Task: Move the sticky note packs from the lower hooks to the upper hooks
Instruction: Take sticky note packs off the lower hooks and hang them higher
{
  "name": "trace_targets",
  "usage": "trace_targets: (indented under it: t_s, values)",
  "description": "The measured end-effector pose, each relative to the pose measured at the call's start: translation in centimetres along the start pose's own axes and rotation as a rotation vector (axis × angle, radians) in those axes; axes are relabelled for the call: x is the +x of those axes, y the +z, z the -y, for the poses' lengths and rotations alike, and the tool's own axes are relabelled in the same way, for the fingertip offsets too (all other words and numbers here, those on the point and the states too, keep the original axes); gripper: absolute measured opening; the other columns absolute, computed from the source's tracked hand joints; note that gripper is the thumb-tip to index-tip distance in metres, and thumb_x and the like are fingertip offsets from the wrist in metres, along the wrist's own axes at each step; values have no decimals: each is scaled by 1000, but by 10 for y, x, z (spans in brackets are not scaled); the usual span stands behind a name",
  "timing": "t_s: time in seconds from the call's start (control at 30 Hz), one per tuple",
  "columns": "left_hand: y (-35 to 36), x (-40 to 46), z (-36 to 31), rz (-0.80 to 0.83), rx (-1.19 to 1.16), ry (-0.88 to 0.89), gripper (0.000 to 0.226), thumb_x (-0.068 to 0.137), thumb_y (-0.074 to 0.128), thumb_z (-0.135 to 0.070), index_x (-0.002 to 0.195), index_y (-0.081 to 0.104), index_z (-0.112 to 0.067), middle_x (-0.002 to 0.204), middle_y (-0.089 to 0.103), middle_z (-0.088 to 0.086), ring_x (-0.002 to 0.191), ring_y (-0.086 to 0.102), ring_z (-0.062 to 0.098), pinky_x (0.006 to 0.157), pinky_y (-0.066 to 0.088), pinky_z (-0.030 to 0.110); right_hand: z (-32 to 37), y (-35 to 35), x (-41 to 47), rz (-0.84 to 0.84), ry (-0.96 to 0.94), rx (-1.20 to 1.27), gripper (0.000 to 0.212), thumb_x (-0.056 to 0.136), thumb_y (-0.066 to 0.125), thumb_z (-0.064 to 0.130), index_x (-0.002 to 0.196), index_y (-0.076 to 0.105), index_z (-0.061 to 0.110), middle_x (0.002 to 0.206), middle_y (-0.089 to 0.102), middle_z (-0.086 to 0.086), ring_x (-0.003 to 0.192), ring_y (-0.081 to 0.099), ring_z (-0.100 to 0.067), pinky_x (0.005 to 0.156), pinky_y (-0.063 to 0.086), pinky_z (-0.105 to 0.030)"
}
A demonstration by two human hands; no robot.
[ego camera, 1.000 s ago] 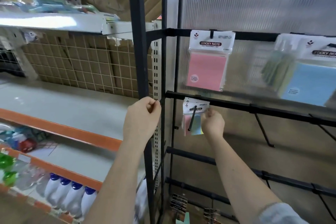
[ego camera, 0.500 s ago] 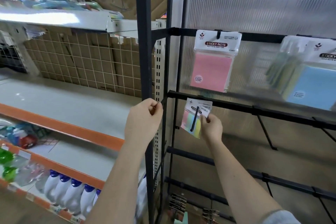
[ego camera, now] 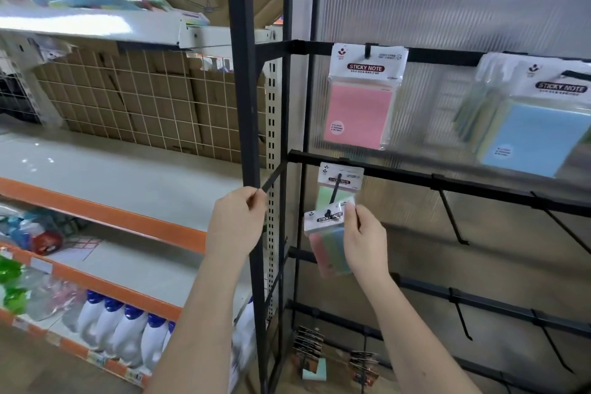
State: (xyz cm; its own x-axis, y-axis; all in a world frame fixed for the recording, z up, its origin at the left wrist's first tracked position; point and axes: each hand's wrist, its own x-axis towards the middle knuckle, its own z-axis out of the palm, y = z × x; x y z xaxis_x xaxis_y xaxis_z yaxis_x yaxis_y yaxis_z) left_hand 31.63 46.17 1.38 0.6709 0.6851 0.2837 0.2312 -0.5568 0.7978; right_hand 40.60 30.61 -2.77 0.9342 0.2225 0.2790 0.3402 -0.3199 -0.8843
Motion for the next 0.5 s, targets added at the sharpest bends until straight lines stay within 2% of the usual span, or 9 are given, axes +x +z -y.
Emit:
trace_targets:
  t_s: [0.07, 0.17, 0.3, 0.43, 0.5]
  values:
    - [6, 0, 4, 41, -19, -47, 22, 98, 45, -24, 100, 65, -17, 89, 68, 0, 79, 67, 17, 70, 52, 26, -1, 0, -7, -22, 2, 24, 43, 101, 35, 38, 82, 57, 6, 77, 63, -10, 70, 58, -25, 62, 46, -39]
    - [18, 1, 6, 122, -85, -85, 23, 98, 43, -22, 103, 65, -19, 90, 68, -4, 81, 67, 16, 60, 46, 16, 3, 0, -14, -55, -35, 49, 46, 100, 36, 39, 79, 57, 4, 76, 64, -14, 73, 59, -31, 61, 46, -42]
    - [38, 10, 9, 232, -126, -116, 25, 98, 44, -20, 107, 68, -17, 95, 69, -3, 85, 66, 11, 61, 44, 19, 14, -11, -16, -118, -79, 89, 44, 100, 36, 36, 79, 58, 4, 76, 64, -10, 66, 54, -20, 57, 40, -33]
    - [62, 32, 8, 334, -139, -165, 27, 96, 44, -16, 109, 68, -17, 104, 68, 1, 92, 65, 17, 82, 52, 32, 19, -32, -13, -196, -78, 156, 40, 101, 39, 32, 69, 55, 14, 69, 62, 3, 59, 51, -1, 52, 37, -17]
    - [74, 44, 1, 365, -112, -200, 23, 96, 44, -15, 103, 66, -15, 106, 67, 6, 91, 62, 20, 82, 50, 33, 19, -43, -10, -251, -71, 184, 40, 101, 40, 30, 66, 54, 15, 66, 59, 5, 56, 48, 2, 50, 35, -13]
